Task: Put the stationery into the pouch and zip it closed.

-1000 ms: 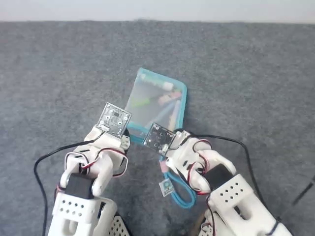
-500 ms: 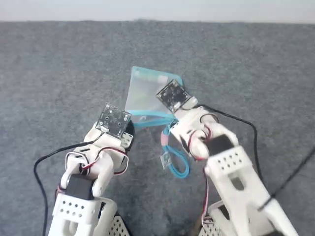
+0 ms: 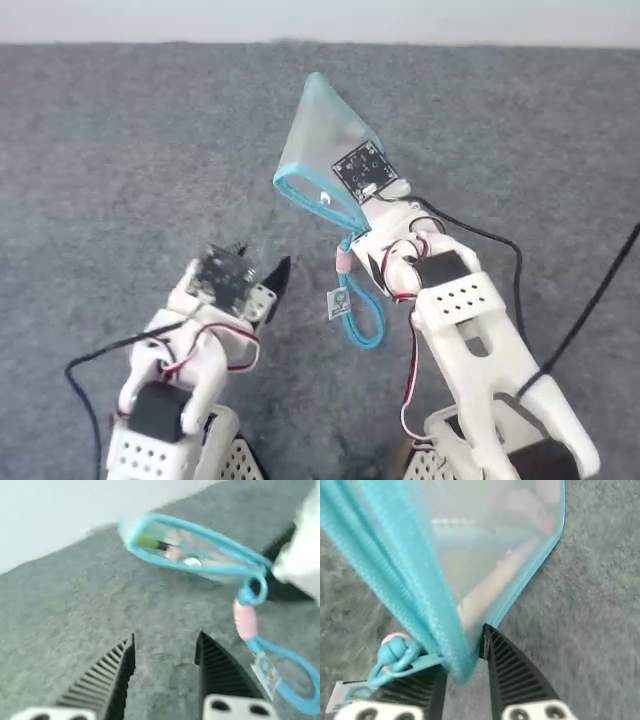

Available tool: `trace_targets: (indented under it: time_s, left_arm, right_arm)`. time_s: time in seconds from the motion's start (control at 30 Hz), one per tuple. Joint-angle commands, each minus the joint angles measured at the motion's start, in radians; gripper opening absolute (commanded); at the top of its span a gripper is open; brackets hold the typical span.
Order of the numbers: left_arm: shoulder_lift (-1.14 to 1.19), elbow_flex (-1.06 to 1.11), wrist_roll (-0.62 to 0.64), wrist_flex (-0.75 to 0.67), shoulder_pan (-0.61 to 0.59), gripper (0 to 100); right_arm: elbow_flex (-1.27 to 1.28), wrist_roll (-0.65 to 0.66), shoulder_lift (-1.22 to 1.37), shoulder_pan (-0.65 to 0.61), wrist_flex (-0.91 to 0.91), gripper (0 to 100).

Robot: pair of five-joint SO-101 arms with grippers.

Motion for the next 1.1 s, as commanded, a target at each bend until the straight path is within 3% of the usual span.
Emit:
trace_targets:
  time_s: [0.0, 0.27, 0.47, 0.8, 0.97, 1.07]
  left_arm:
    - [-0.061, 0.044, -0.058, -0.003, 0.115, 20]
    - [-0.061, 0.127, -0.032, -0.081, 0.232, 20]
    - [-0.061, 0.130, -0.020, -0.100, 0.238, 20]
    - [-0.063, 0.153, -0.023, -0.129, 0.235, 19]
    - [-0.069, 0.154, -0.025, -0.133, 0.235, 2]
    - [-0.069, 0.154, -0.026, -0.129, 0.233, 1]
  right_arm:
    - [-0.060, -0.020, -0.102, -0.027, 0.097, 0.6]
    - [-0.003, -0.009, -0.302, -0.130, 0.177, 0.6]
    - [0.089, 0.023, -0.375, -0.216, 0.148, 0.6]
    - [0.117, 0.023, -0.401, -0.220, 0.148, 0.6]
    - [0.120, 0.023, -0.400, -0.214, 0.148, 0.6]
    - [0.121, 0.043, -0.400, -0.211, 0.148, 0.6]
